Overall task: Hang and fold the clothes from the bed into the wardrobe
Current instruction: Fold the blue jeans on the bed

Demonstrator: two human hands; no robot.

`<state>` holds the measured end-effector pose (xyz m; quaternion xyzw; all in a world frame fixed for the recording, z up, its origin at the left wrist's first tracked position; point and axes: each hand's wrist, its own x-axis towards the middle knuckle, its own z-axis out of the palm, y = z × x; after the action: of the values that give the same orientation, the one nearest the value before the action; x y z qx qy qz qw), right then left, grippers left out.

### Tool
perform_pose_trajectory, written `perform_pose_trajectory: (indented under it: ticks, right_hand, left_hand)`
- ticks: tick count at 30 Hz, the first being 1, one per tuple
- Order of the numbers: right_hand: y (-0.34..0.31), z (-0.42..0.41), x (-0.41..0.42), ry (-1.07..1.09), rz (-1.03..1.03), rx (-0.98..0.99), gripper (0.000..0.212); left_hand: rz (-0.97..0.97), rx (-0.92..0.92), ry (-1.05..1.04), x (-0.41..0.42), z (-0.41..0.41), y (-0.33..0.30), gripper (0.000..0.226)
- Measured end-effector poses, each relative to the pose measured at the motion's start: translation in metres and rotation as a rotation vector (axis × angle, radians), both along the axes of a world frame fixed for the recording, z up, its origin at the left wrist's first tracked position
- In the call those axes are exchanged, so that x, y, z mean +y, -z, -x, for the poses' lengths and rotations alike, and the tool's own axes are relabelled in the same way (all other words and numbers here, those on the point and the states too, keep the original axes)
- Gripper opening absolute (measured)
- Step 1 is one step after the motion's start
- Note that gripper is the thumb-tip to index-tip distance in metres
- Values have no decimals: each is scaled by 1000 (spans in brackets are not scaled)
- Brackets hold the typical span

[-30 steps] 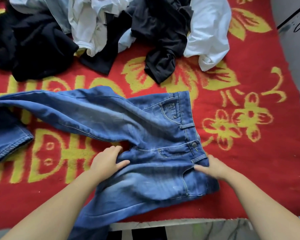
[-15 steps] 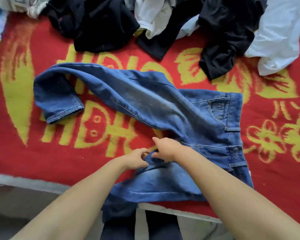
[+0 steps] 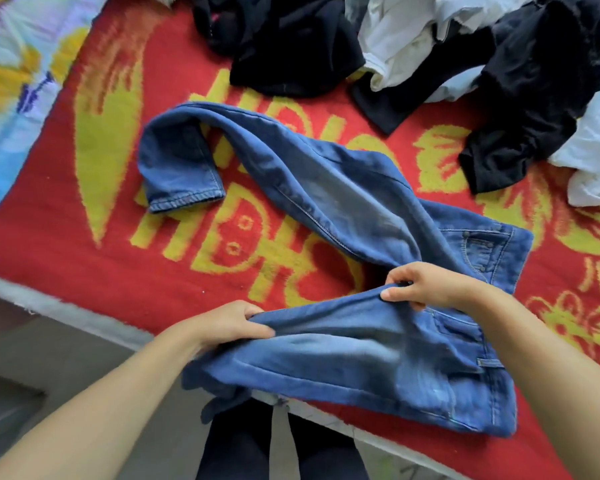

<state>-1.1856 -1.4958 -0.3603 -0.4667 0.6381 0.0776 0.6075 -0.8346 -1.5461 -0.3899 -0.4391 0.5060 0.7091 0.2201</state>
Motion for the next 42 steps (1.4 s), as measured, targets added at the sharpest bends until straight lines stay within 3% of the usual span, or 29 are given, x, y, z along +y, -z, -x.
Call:
perform_pose_trajectory:
  ticks: [3,6,13,17,19,21,23,24,26,28,30,33,35,36,38,40,42]
  right_hand:
    - [13,-19,-3,-61,26,78,25]
    - [26,-38,-3,-63,94,108,33]
    - [29,-31,-2,12,232,201,37]
    - [30,-45,1,31,268,294,34]
    - [32,-57,2,-27,320,393,28]
    - [33,-73,1,-47,327,469,12]
    - [36,-87,3,-91,257,478,37]
    - [35,-93,3,-108,225,482,44]
    - [36,-99,-2,-49,271,522,34]
    - [37,-101,-20,66,354,562,22]
    - [37,-105,-38,117,432,574,20]
    - [45,-119,-75,136,511,542,36]
    - [56,-134,-102,95,445,567,56]
    - [60,-139,-113,87,382,600,63]
    - [71,-147,-132,73,270,690,55]
    - [75,-149,-142,58,220,737,31]
    - [73,-148,-142,87,231,684,13]
  left_hand:
    - [100,-3,114,-31,-26,-40,16]
    - [247,-62,330,-55,-45,-86,24]
    - [480,-401,527,-76,-99,-151,19]
    - [791,-565,658,-111,-103,-150,28]
    - [1078,-693,776,-125,-97,-129,29]
    - [1217,-808,905,-138,-95,-100,51]
    - [978,-860,945,-143,-100,-70,81]
    - [811,-856,938,-144,-104,-55,87]
    - [659,-789,885,-152,-108,-30,71]
    - [806,-676,679,-171,-104,-11,43]
    - [937,-565,292,-187,-94,5,35]
    - [931,-528,-227,-212,-82,27,66]
    - [772,-581,-488,-230,-77,46,81]
    - [677,-577,-589,-236,-74,54,77]
    - [626,-497,-578,-247,-70,61,48]
    - [886,-393,-371,-263,-71,44,24]
    - [1278,-314,-219,-298,-83,9,19]
